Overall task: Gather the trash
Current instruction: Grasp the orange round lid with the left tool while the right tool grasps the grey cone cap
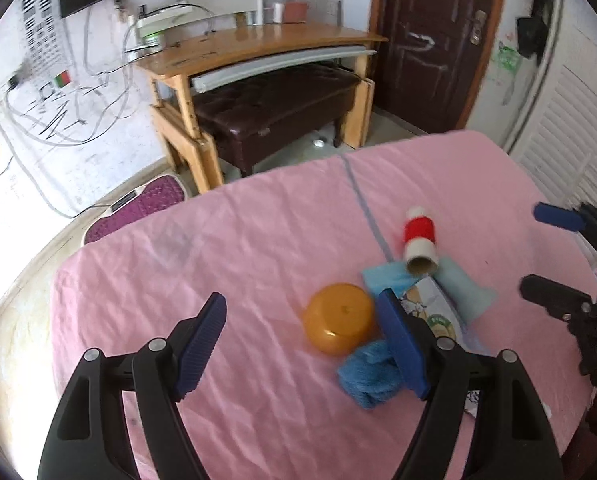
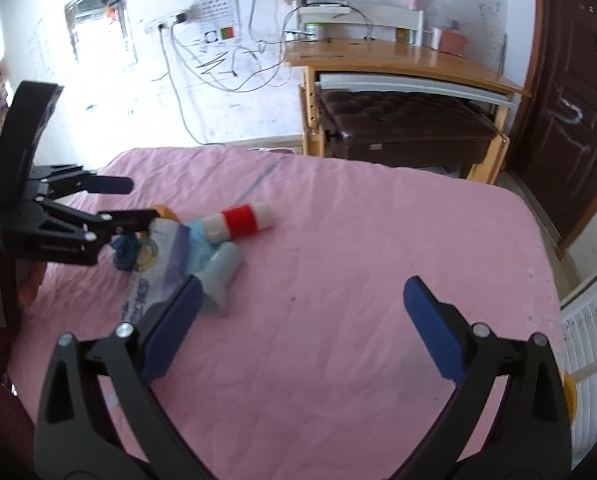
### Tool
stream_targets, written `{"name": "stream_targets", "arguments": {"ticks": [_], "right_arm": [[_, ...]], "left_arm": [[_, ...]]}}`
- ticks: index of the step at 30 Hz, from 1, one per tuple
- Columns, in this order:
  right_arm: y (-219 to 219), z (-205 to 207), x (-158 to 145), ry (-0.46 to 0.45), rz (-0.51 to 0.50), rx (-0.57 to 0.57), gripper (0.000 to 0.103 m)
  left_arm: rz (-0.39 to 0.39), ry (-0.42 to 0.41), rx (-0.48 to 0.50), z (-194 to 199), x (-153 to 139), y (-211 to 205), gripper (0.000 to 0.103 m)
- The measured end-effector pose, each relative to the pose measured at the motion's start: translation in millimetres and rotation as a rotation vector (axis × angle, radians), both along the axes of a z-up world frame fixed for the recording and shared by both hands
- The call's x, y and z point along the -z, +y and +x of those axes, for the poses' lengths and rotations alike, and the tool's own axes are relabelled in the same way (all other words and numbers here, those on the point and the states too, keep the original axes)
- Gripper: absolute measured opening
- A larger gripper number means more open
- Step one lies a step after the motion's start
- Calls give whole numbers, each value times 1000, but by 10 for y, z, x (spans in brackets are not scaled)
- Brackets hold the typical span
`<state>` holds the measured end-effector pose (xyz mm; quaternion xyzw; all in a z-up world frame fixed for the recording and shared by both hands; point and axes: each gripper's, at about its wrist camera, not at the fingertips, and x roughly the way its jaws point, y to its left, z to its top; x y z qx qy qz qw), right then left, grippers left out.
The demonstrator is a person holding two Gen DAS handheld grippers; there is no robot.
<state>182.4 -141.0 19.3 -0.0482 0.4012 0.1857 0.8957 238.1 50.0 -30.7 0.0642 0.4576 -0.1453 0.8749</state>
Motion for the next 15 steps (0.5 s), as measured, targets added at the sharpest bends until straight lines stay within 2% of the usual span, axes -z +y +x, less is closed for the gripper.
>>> {"name": "stream_targets", "arguments": {"ticks": [4,8,11,15], "right_arm": [[76,-4,19,5,-3,-20,97],[77,-6,21,8,-1,-23,97],[72,-3,19,10,0,-23,97],[68,-1,29,16,2,-23,97]], "left_arm": [[7,1,40,-23,68,-118,73],[-31,6,46,-18,143,-140,72],[-51,9,56,-5,155,-133,64],[-94,38,45,35,178,-66,63]]}}
